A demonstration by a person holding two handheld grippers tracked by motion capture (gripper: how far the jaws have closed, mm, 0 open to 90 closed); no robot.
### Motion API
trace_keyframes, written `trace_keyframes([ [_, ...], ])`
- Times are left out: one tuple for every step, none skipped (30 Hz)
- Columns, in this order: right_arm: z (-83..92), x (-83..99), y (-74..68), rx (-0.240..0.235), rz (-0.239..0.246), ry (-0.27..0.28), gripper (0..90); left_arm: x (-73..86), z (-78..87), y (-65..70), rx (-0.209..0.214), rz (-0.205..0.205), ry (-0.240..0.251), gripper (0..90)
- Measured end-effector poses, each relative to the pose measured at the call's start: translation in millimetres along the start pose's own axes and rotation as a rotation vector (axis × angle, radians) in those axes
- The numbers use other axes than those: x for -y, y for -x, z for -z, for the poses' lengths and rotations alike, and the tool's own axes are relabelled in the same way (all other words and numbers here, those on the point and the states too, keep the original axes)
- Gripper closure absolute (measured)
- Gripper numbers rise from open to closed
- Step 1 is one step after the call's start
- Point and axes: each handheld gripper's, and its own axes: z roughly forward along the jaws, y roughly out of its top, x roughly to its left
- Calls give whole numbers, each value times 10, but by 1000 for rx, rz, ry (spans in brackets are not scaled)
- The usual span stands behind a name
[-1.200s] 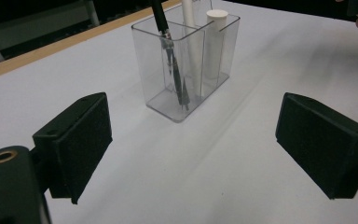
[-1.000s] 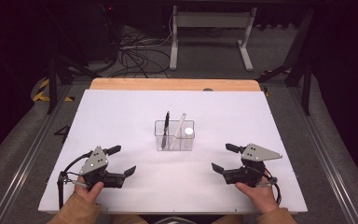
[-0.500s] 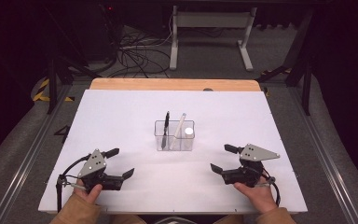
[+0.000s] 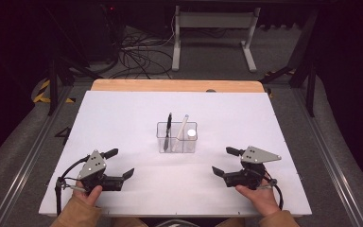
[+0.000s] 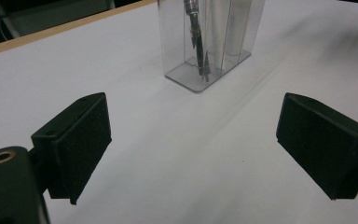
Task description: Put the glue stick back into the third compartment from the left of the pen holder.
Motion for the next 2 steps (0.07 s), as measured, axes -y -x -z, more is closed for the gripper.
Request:
trace_keyframes([
  [-2, 1, 0, 0, -1, -2, 122, 2, -1, -7, 5, 6, 1, 107],
  [-5, 2, 1, 2, -2, -2, 122, 4, -2, -12, 10, 10, 1, 107],
])
